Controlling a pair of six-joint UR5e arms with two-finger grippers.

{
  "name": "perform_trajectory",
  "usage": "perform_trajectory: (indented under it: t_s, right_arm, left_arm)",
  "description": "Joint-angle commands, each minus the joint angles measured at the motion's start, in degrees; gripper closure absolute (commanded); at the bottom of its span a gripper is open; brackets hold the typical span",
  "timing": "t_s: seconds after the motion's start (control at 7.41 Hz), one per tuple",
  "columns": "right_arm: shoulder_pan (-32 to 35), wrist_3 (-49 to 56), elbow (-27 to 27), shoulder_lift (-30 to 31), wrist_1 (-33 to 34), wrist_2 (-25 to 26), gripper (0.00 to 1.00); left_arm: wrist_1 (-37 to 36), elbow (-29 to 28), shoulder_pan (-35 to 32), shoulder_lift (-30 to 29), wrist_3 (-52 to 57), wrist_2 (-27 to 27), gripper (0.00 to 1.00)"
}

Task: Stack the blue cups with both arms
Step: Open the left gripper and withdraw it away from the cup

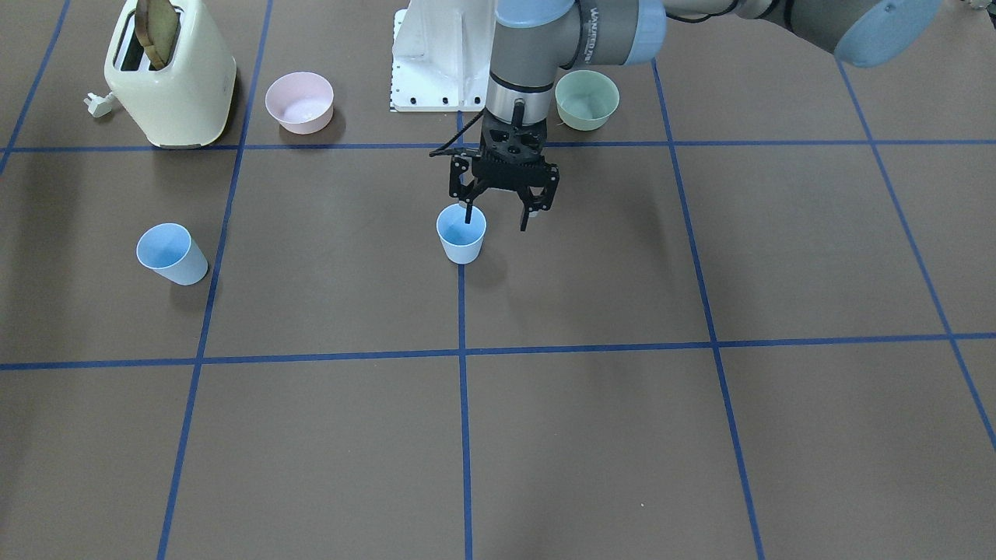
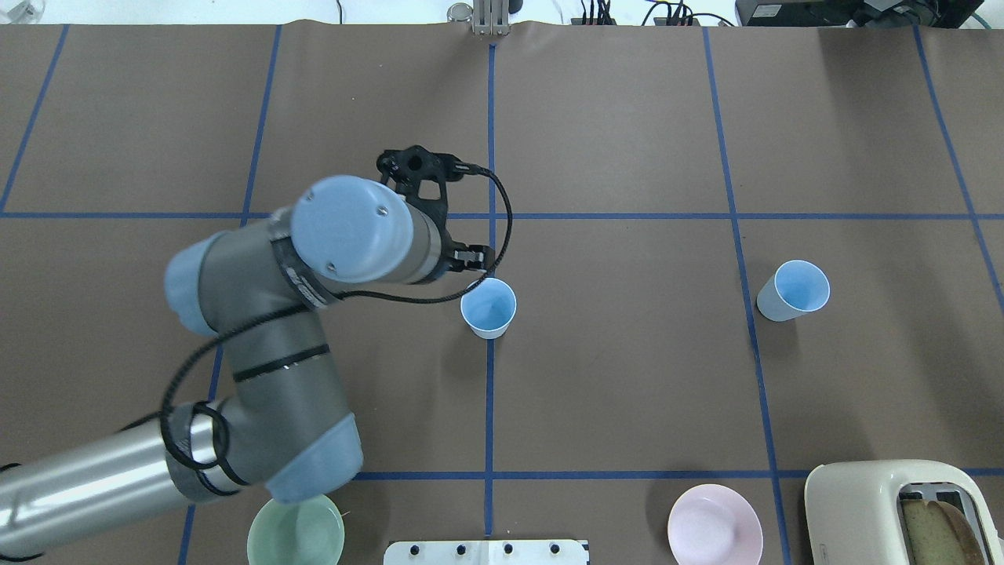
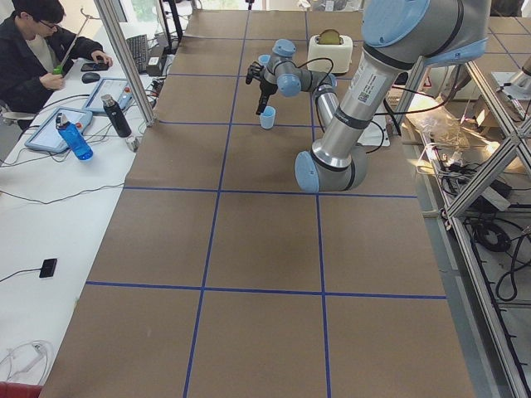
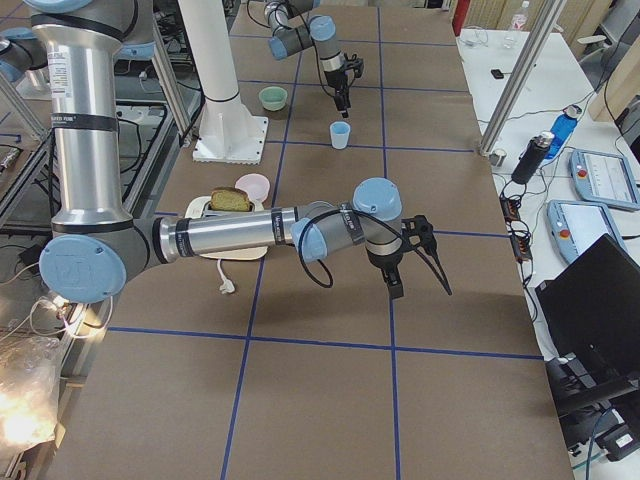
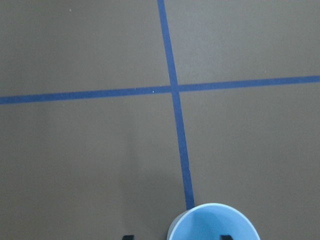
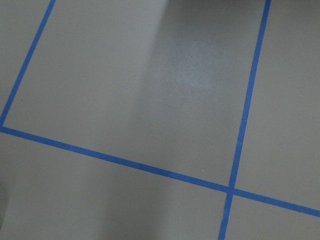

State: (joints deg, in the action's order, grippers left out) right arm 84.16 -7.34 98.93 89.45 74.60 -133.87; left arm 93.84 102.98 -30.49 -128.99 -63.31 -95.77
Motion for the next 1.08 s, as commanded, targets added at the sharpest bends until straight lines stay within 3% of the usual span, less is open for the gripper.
perform_trajectory:
  t_s: [0.0,0.27,0.4,0.54,0.67,0.81,0.94]
  right_arm:
    - [-1.36,-3.2,3.87,-0.42,-0.07,-4.0,0.0]
    - [-1.63,-13.78,7.31,-0.68,-2.16,-12.7,0.0]
    - [-3.46,-19.33,7.59,-0.25,-8.36,-12.21,0.0]
    - [-8.0,-24.69,7.94,-0.33,-9.99,-8.9,0.0]
    - [-14.74,-29.44,9.51,-0.33,-9.92,1.05,0.0]
    - [-20.99,-32.8,9.7,-0.68,-9.48,7.77,0.0]
    - [-23.92,-32.92,9.79,-0.86,-7.13,10.97,0.0]
  left_arm:
    - [-0.15,3.1,-15.48,8.02,14.62,-14.46,0.01]
    - [-0.76,-1.52,-33.23,14.88,36.46,-27.57,0.01]
    - [-1.64,-5.3,-39.94,16.65,46.51,-30.76,0.01]
    - [-3.04,-8.99,-46.35,17.1,55.92,-31.23,0.01]
    - [-4.7,-13.2,-53.12,18.24,64.63,-33.67,0.01]
    - [-4.98,-18.73,-58.84,18.86,73.59,-37.09,0.01]
    - [-5.25,-21.39,-59.86,21.39,76.55,-35.82,0.01]
